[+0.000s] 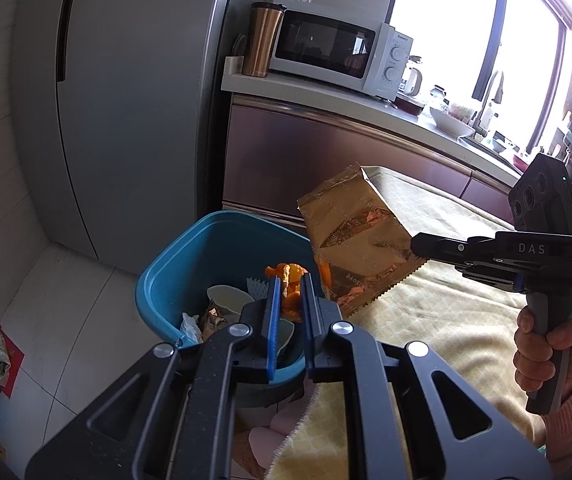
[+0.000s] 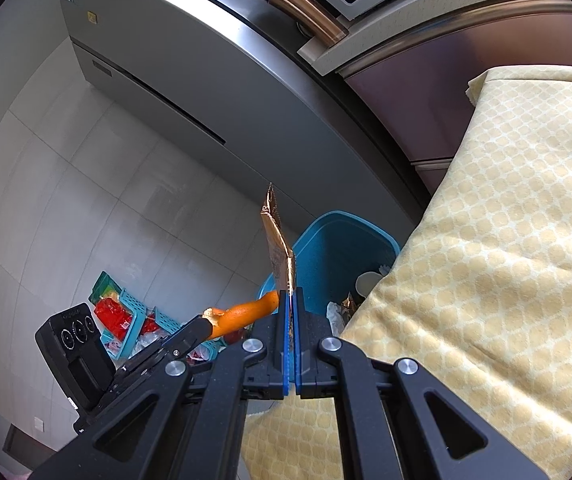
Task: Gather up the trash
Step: 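Hold the orange peel and copper wrapper above the bin opening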
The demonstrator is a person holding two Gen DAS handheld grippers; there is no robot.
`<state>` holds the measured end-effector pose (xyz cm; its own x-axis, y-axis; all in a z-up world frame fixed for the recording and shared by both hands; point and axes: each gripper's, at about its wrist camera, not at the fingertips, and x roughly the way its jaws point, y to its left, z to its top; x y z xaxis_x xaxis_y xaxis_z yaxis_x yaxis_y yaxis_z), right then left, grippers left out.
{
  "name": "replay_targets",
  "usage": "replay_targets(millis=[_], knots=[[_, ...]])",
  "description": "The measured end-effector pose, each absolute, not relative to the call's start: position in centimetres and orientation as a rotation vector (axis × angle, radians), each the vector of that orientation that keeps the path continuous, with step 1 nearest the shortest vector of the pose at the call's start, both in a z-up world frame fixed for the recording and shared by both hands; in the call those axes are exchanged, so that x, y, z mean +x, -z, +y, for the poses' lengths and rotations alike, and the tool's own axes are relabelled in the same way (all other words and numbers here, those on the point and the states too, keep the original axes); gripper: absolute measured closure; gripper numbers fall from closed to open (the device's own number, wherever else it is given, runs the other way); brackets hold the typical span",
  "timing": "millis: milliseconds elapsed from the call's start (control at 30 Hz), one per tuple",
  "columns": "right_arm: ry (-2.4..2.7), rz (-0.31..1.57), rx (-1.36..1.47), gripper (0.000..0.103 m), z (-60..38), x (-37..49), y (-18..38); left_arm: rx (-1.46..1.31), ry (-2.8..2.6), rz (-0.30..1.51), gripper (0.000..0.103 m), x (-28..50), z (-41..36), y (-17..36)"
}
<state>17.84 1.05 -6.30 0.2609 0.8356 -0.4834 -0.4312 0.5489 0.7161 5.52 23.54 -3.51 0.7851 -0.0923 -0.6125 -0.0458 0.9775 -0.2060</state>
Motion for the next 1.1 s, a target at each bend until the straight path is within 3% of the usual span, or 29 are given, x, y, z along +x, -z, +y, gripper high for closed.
replay_targets(millis=[1100], knots=[[-0.894, 1.035, 0.442, 0.102, 4.5, 19.1, 7.9, -0.233, -0.008, 0.712, 0.093, 7.5, 24.4, 5.9]])
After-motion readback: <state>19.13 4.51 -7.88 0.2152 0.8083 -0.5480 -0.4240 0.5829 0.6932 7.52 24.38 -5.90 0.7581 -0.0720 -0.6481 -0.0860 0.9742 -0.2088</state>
